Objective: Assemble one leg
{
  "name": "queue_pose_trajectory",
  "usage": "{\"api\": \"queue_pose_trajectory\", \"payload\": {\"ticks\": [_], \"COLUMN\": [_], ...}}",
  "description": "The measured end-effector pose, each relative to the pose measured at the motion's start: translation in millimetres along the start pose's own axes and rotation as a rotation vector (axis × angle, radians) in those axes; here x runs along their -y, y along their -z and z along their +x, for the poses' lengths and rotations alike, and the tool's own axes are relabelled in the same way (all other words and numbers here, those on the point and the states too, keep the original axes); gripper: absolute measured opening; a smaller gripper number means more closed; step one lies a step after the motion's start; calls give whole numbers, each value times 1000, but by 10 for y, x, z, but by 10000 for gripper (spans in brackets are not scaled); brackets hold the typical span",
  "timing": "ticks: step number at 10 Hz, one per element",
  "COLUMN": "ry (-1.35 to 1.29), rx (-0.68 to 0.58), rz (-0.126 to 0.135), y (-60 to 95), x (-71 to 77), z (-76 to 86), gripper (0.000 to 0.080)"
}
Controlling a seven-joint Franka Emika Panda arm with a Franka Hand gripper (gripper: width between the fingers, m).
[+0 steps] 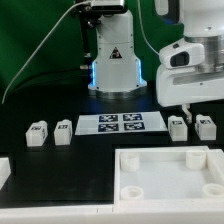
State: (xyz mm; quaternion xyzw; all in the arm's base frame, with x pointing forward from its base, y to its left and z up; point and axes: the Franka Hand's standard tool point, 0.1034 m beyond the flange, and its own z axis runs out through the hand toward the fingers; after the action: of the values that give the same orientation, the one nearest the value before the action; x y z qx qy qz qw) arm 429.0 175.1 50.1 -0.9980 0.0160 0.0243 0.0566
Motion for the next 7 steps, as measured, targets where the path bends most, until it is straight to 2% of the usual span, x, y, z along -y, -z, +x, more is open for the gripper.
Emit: {"api": "queue_pose_trajectory", "payload": {"ticks": [1,3,5,6,7], "ry": [-12,2,1,-16,-19], "rx": [-7,40,268,354,478], "rz": [6,-5,-34,-30,-40], "y": [-42,-32,-9,1,4], "x": [-22,-43,-55,-15,1], "z": [-29,-35,-132,-123,-180], "gripper": [649,649,649,649,649]}}
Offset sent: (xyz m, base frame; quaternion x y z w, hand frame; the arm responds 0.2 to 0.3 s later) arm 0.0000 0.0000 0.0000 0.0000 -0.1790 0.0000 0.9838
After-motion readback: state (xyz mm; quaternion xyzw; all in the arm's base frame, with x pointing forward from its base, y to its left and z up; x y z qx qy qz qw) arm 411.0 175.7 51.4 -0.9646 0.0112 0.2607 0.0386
